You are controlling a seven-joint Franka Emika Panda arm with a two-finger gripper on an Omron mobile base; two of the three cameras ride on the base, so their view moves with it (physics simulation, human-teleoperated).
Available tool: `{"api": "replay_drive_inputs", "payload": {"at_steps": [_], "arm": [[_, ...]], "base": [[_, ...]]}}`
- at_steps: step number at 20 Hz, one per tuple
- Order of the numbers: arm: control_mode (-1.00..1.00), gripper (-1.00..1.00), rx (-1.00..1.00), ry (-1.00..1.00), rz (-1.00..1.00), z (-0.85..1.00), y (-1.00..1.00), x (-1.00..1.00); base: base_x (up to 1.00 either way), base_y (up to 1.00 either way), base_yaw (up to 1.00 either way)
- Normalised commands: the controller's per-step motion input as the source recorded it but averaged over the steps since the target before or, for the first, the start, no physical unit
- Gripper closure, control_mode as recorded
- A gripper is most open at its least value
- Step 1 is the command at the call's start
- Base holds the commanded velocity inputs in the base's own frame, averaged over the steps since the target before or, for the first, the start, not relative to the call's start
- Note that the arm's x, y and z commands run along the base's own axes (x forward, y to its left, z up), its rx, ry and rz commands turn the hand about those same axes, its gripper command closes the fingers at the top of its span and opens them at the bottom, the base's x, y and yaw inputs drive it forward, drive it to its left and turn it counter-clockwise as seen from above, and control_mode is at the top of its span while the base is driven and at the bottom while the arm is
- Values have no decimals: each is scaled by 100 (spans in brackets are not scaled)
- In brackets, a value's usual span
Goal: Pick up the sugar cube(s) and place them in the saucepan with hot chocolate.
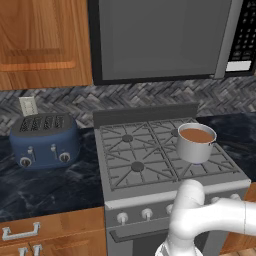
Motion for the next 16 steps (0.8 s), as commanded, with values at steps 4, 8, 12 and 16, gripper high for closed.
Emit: {"api": "replay_drive_inputs", "payload": {"at_steps": [4, 8, 12, 16], "arm": [[-100, -100, 0, 0, 0, -10, 9, 2], [-100, -100, 0, 0, 0, -11, 5, 0], [-100, -100, 0, 0, 0, -14, 3, 0], [-100, 100, 0, 0, 0, -9, 10, 0]], "base": [[0, 0, 0], [0, 0, 0], [0, 0, 0], [0, 0, 0]]}}
